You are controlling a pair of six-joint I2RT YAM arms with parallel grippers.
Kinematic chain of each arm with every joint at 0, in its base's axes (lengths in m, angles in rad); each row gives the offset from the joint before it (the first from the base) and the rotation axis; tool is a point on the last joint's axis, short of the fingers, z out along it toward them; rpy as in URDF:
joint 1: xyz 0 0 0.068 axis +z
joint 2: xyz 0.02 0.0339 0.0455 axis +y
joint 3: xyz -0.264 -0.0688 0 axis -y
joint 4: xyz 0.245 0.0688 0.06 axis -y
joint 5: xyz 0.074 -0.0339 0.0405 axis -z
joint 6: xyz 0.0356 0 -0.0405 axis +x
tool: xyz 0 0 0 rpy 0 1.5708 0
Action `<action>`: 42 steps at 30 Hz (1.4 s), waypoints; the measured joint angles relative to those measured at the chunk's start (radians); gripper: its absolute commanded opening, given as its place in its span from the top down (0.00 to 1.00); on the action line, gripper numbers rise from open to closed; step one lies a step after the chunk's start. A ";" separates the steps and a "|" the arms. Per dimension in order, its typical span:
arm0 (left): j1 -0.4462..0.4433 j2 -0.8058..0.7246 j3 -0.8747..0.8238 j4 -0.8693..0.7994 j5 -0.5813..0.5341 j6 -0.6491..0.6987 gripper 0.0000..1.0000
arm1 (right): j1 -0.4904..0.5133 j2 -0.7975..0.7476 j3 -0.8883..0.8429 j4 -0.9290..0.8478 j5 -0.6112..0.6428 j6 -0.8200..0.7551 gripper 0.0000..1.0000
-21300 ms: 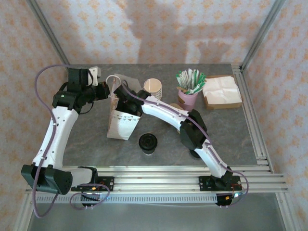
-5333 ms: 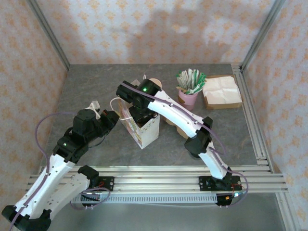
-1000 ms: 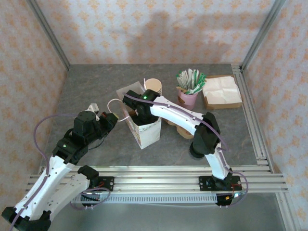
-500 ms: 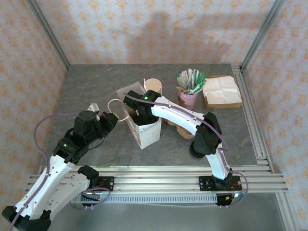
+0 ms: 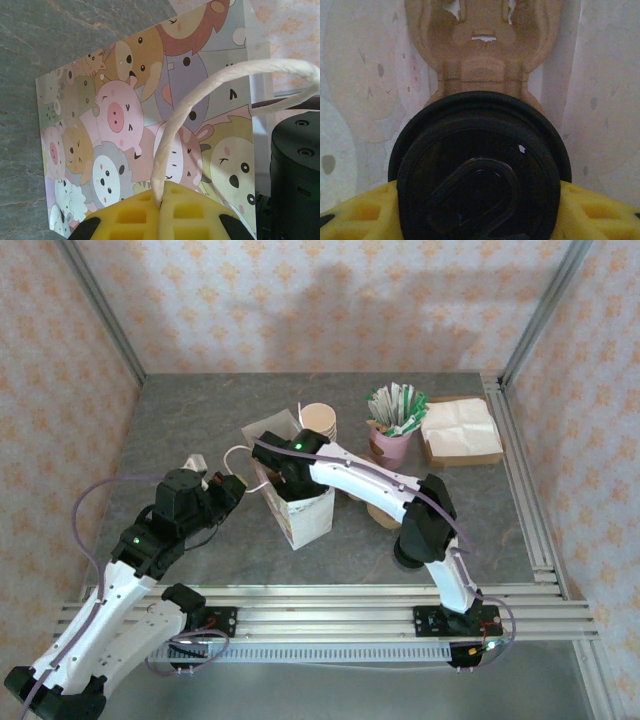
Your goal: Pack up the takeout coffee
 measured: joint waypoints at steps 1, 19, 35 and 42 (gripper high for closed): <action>0.000 0.000 0.000 0.000 0.000 0.000 1.00 | 0.003 0.001 0.000 -0.001 0.004 0.000 0.52; 0.000 0.000 0.000 0.000 0.000 0.000 1.00 | -0.011 -0.089 -0.154 0.133 -0.019 0.040 0.52; 0.000 0.008 0.000 0.000 0.000 0.000 1.00 | 0.003 -0.086 -0.146 0.133 0.011 0.058 0.51; 0.000 0.008 0.000 0.000 0.000 0.000 1.00 | 0.000 -0.093 -0.151 0.143 0.008 0.072 0.50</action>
